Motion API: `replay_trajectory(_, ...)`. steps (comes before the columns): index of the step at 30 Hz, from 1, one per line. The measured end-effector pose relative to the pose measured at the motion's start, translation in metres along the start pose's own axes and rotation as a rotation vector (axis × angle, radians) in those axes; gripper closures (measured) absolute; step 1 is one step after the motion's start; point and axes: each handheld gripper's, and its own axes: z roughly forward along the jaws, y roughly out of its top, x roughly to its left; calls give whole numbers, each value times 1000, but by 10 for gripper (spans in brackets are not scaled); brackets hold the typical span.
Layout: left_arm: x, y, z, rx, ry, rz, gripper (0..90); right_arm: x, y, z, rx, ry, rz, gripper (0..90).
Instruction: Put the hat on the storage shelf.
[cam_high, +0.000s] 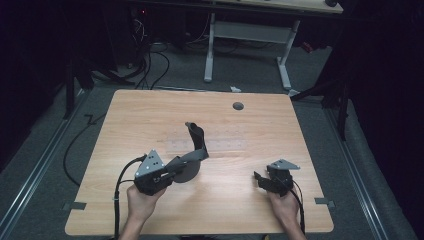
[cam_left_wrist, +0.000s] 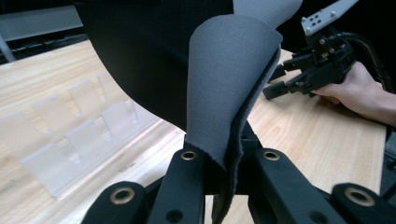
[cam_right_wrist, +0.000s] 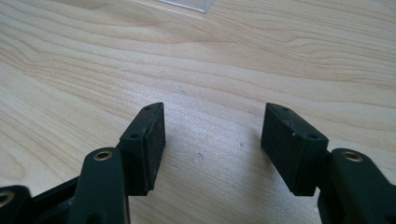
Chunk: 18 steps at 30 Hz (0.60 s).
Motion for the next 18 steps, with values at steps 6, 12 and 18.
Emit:
replay_trajectory(6,8,12,1,-34,23,2,861,0,0,0,3,2,4,395)
replay_trajectory(12,17,26,2,-101,41,-20,860,0,0,0,2,4,0,389)
replay_trajectory(18,23,42,4,-147,55,-19,860,0,0,0,2,5,-1,388)
